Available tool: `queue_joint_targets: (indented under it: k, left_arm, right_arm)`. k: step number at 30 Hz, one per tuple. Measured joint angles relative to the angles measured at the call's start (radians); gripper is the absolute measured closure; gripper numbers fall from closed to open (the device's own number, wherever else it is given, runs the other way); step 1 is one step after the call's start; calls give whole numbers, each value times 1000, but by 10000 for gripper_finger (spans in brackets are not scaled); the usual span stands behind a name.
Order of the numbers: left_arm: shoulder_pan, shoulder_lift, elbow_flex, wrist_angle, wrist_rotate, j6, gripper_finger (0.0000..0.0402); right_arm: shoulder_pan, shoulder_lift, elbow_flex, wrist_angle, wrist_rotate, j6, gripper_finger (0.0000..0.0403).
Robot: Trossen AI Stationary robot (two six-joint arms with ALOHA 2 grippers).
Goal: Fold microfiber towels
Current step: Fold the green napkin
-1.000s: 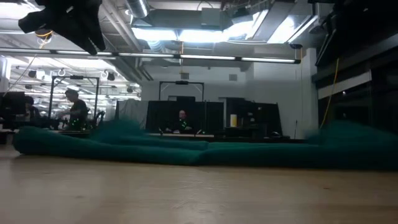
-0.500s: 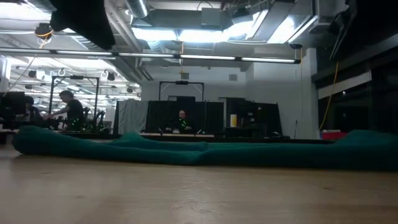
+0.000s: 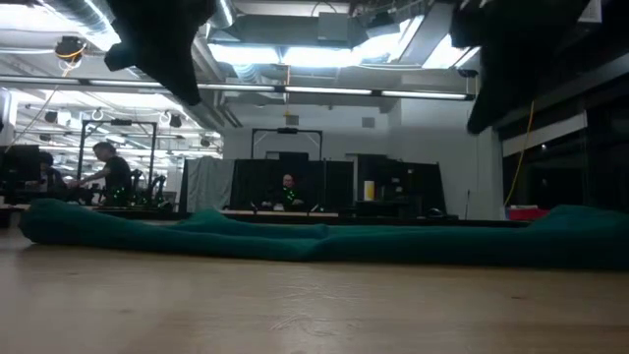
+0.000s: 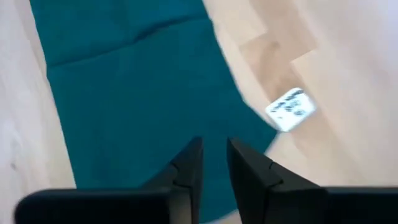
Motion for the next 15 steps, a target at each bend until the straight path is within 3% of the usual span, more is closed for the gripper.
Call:
queue_joint_targets:
  k: [3, 9, 15]
  left_arm:
    - [-11, 23, 0, -2, -4, -7, 399]
    - [-30, 50, 0, 5, -11, -37, 395]
    - [-40, 48, 0, -7, -37, -82, 399]
  right_arm:
    - [-83, -1, -69, 113, -90, 1, 301]
    - [-283, -4, -107, 176, -252, -31, 270]
    - [-420, -5, -131, 160, -391, -120, 283]
